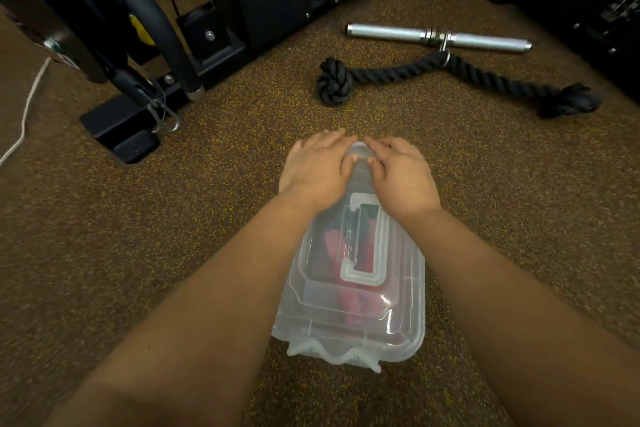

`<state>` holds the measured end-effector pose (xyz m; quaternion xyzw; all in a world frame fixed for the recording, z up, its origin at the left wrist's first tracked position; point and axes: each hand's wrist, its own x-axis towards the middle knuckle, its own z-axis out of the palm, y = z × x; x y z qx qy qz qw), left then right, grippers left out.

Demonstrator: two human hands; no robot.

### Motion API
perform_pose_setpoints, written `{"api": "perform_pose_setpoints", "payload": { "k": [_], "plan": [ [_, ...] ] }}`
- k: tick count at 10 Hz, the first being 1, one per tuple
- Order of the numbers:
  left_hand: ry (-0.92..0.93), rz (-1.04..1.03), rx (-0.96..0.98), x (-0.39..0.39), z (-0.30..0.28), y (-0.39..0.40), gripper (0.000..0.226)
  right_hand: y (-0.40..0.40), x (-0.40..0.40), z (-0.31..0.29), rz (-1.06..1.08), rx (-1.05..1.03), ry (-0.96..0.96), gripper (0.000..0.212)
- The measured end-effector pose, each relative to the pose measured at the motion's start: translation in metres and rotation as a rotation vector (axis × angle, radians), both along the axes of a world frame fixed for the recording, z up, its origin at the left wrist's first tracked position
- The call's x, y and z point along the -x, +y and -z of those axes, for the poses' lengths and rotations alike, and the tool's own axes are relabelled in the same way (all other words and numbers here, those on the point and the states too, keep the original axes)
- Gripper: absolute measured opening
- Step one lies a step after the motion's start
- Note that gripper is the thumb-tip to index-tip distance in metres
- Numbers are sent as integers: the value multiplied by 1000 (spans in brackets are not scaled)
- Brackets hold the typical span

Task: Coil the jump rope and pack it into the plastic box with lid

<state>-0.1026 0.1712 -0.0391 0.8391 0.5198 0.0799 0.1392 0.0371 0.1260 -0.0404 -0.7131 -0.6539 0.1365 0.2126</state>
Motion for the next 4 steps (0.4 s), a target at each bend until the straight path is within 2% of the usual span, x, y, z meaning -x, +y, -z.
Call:
{"api": "perform_pose_setpoints", "payload": {
  "k": [2, 3, 4],
  "plan": [
    [168, -1, 80, -6, -7, -20, 56, -6, 0, -6, -55, 75, -78, 43],
    [181, 14, 167, -8, -24, -17, 57, -10, -4, -20, -101, 164, -84, 46],
    [146, 35, 167, -11, -44, -18, 48, -16, -7, -37, -100, 202, -56, 42]
  ]
}}
